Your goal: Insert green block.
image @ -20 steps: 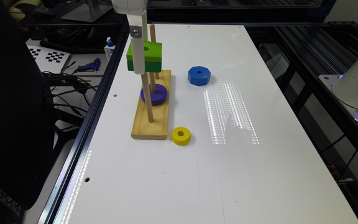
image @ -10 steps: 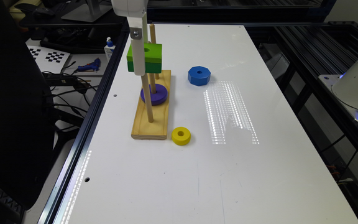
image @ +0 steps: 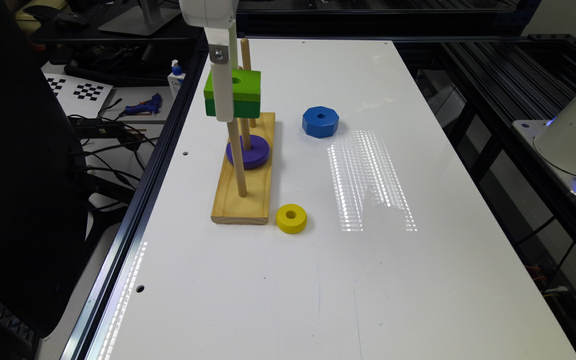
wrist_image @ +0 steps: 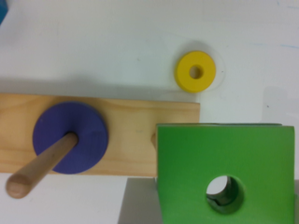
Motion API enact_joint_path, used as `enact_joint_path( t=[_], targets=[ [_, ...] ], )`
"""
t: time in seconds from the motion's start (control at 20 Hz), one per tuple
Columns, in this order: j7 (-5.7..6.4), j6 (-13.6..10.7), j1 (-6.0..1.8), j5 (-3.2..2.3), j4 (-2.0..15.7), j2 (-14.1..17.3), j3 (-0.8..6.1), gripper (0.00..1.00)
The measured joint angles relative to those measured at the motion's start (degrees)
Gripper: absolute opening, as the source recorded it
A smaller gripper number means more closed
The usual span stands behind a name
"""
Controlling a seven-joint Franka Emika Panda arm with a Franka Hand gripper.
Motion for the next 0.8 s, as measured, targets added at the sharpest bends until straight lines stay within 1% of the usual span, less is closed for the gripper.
enact_joint_path(
  t=[0.1,0.15,0.5,0.8],
  targets=[
    [0.75,0.00,0.42,-0.38,0.03,0.00,0.02,0.00],
    [0.88,0.00,0.49,-0.48,0.03,0.00,0.02,0.00],
    [0.94,0.00,0.60,-0.59,0.23,0.13,-0.03,0.00],
    [0.85,0.00,0.32,-0.99,0.56,0.37,-0.73,0.00]
  ],
)
